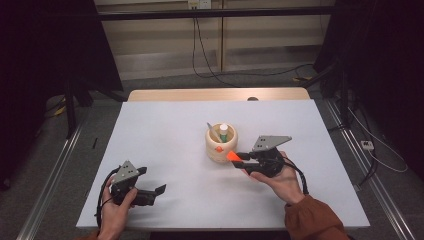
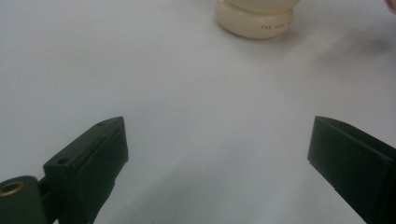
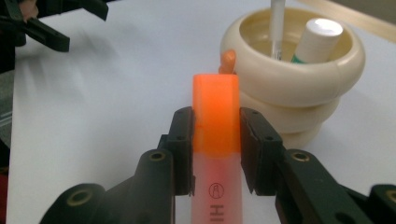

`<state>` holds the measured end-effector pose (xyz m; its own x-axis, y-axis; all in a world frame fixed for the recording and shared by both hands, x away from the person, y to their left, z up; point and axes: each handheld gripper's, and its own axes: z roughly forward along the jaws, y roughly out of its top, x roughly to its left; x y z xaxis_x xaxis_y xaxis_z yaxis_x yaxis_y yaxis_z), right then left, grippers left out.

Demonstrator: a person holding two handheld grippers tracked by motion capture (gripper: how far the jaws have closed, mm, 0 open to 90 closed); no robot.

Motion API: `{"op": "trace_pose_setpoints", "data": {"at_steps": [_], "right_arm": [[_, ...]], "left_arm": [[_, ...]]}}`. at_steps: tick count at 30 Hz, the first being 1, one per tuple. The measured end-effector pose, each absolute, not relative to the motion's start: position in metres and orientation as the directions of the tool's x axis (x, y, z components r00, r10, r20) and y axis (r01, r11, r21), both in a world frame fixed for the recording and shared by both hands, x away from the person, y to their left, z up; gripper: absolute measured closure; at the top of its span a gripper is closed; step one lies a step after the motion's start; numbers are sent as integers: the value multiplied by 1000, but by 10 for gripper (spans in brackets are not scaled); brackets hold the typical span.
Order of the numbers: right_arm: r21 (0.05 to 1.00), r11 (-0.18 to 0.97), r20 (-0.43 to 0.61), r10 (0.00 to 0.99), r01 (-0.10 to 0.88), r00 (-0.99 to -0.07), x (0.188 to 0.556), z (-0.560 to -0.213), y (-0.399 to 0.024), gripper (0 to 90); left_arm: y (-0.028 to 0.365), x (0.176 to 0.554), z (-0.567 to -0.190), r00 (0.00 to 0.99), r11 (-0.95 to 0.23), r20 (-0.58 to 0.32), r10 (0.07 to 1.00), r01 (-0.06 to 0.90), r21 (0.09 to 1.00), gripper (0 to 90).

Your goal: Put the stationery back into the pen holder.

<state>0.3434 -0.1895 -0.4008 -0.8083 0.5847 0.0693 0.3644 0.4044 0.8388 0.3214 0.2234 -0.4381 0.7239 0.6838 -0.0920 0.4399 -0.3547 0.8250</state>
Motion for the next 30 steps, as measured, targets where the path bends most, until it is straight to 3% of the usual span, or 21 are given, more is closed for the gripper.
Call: {"op": "trace_pose_setpoints", "data": {"at_steps": [21,30], "right_arm": [[918,247,85,644,311,-761,343,-385,-193,677],[953,184,69,641,240,-764,351,-370,-187,677]], "left_arm": [[224,322,-438,719,-351,-91,689,441,826,48],[224,322,-438,719,-353,-89,689,441,825,49]]}}
